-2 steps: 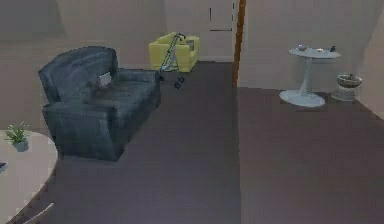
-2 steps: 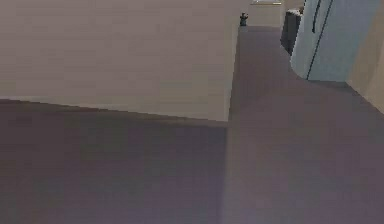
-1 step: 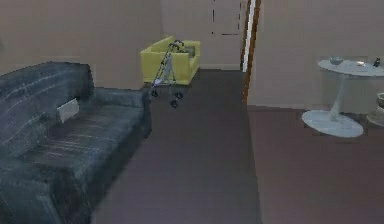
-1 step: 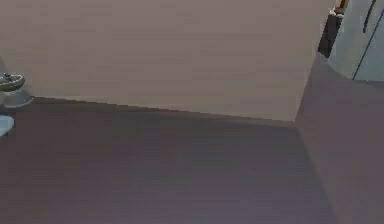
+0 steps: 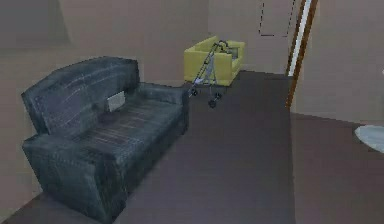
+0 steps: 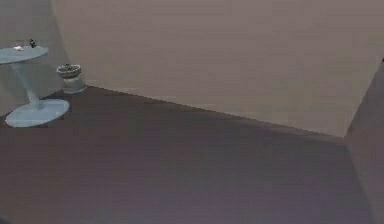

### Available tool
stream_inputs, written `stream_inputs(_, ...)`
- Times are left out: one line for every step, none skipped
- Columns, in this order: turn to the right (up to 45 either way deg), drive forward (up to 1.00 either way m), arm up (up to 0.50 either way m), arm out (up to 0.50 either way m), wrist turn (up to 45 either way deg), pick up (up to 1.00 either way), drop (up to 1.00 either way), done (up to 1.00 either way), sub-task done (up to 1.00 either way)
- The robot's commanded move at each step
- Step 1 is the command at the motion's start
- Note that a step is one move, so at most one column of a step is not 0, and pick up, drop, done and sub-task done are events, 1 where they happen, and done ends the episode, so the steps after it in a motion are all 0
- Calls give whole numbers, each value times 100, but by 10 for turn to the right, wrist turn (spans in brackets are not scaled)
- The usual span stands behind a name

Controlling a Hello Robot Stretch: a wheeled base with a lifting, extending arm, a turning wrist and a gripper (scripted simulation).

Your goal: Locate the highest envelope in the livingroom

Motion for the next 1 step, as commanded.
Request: stream_inputs(0, 80, 0, 0, 0, 0, 0, 0, 0)
